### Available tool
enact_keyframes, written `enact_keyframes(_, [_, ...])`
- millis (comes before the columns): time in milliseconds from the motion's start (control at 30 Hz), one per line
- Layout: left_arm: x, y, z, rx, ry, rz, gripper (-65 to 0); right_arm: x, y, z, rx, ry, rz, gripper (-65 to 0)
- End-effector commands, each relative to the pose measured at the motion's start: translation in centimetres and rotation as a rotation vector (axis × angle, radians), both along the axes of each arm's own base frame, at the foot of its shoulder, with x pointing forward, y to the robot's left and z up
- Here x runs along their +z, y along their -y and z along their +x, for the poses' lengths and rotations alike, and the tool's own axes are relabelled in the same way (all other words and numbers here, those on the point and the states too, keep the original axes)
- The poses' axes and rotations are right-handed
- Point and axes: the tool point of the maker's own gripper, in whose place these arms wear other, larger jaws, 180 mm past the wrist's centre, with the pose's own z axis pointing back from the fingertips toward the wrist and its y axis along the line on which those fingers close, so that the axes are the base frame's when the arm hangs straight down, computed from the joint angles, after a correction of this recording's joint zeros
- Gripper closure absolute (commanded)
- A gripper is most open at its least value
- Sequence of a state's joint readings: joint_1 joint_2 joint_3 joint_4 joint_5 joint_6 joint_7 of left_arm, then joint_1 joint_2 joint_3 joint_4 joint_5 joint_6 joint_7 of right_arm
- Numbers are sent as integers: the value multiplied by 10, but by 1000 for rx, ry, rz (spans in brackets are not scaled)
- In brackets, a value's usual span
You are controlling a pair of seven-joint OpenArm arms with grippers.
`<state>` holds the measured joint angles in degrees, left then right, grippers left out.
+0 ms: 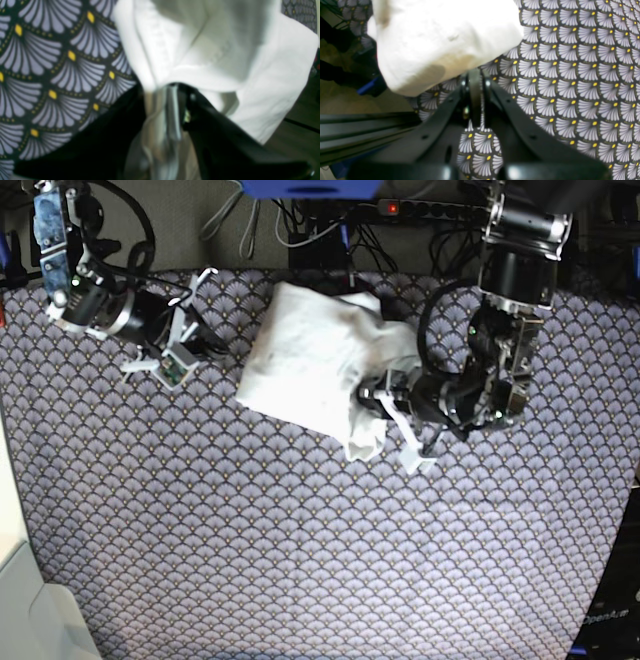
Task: Fold the T-shirt properly
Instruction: 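Drag the bundle edge with the left gripper to straighten the shirt, then carry the bundle with the left gripper toward the table center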
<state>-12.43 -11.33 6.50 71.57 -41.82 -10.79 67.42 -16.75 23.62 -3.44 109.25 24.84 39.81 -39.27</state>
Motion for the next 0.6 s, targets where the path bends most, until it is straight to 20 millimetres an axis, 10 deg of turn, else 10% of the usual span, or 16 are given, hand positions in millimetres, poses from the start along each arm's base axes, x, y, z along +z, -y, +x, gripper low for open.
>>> enact_keyframes(0, [7, -4, 10, -5, 28, 32, -4, 11, -3, 5, 8, 36, 29, 0])
enact_keyframes(567, [50, 61, 49, -339, 306, 353, -4, 13, 27, 10, -46, 49, -24, 0])
